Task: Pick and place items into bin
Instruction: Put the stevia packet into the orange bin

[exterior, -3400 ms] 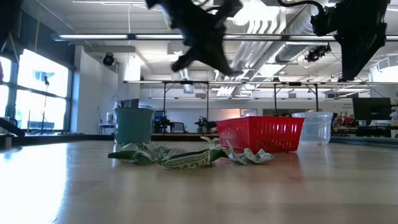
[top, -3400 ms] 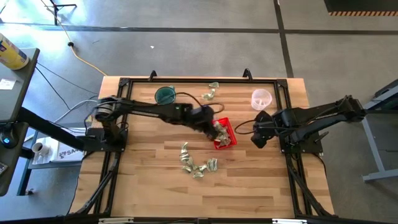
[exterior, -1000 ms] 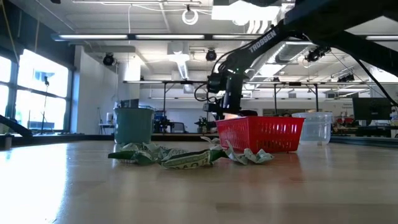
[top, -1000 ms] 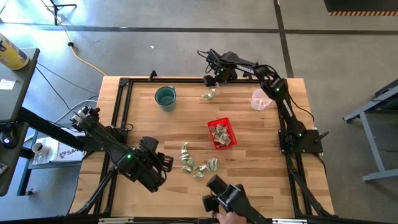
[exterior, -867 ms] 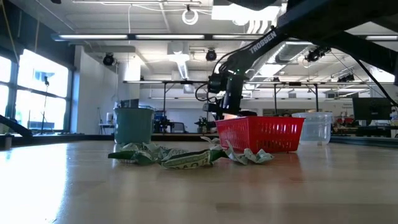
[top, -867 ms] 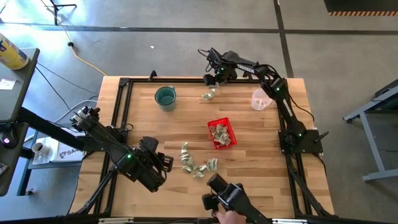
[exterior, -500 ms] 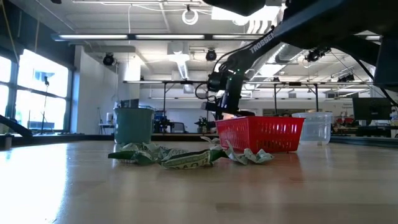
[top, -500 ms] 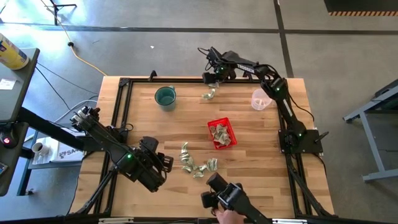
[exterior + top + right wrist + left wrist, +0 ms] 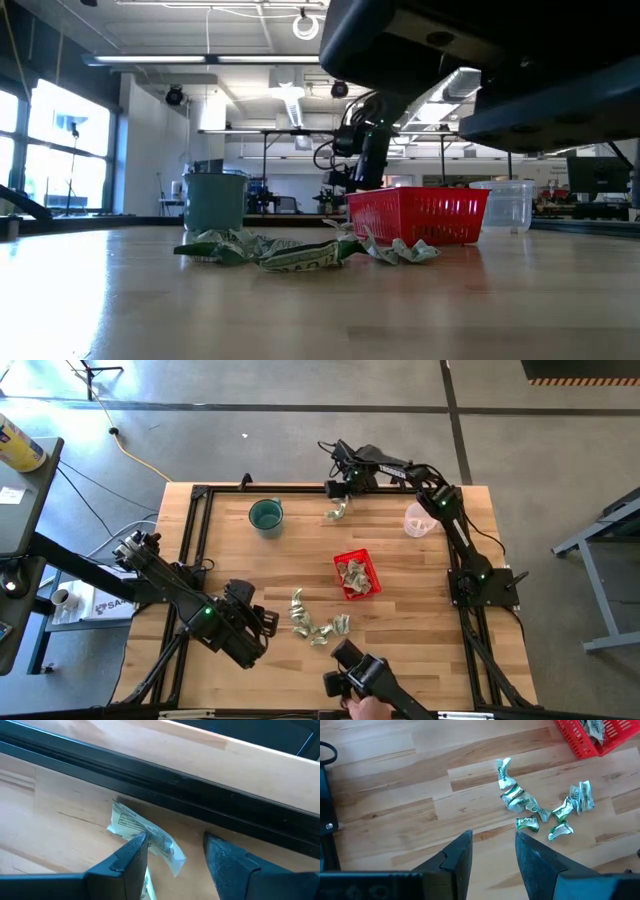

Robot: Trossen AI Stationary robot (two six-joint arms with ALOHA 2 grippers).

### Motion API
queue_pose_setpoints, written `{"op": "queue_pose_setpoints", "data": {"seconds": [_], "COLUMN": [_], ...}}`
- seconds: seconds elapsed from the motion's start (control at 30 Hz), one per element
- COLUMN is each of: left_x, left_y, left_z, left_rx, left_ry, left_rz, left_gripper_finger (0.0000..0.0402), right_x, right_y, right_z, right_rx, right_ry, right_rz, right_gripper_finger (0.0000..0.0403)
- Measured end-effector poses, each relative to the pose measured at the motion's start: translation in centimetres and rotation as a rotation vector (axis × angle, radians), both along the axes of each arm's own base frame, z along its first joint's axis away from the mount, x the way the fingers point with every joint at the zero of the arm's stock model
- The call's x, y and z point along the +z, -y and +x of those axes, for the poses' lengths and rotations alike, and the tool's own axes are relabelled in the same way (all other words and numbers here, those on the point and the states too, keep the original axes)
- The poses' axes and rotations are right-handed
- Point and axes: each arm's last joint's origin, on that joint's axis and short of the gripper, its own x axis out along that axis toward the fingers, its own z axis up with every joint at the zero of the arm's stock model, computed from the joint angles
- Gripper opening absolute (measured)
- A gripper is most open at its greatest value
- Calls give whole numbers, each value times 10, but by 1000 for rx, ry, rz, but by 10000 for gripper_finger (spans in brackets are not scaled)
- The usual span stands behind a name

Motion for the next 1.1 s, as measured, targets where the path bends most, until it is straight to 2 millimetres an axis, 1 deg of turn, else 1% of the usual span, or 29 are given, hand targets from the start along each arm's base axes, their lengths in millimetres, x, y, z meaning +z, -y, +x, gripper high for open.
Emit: {"op": "queue_pose_setpoints", "data": {"seconds": [0.07, 0.13, 0.23, 0.37, 0.4, 0.43, 0.53, 0.63, 0.7, 0.8, 0.87, 0.93, 1.0, 1.1], "left_x": [0, 0, 0, 0, 0, 0, 0, 0, 1, 1, 1, 1, 1, 1], "left_y": [0, 0, 0, 0, 0, 0, 0, -1, -1, -1, -1, -1, -1, -2], "left_z": [0, 0, 0, 0, 0, 0, 0, 0, 1, 1, 1, 1, 1, 1], "left_rx": [0, 0, 0, 0, 0, 0, -1, -1, 0, 0, 0, 0, 0, 1], "left_ry": [0, 0, 0, 0, 0, 0, 4, 17, 24, 31, 32, 32, 33, 43], "left_rz": [0, 0, 0, 0, 0, 0, 6, 22, 31, 41, 42, 42, 43, 55], "left_gripper_finger": [182, 182, 182, 182, 182, 182, 182, 182, 182, 182, 182, 182, 182, 182], "right_x": [0, -1, -1, -2, 0, 2, 12, 35, 55, 88, 112, 131, 138, 138], "right_y": [0, 0, 1, 1, 0, -1, -11, -25, -36, -54, -73, -101, -130, -174], "right_z": [0, 1, 1, 1, 1, 1, 0, -4, -7, -7, -7, -7, -3, 7], "right_rx": [3, 10, 22, 72, 90, 114, 208, 313, 378, 435, 491, 582, 679, 795], "right_ry": [2, 5, 7, 30, 35, 38, 5, -85, -129, -112, -84, -82, -132, -239], "right_rz": [-2, -6, -7, 1, 1, 0, 7, -30, -68, -115, -114, -81, -30, 14], "right_gripper_finger": [171, 149, 101, 27, 15, 8, 13, 7, 3, 6, 4, 2, 4, 9]}}
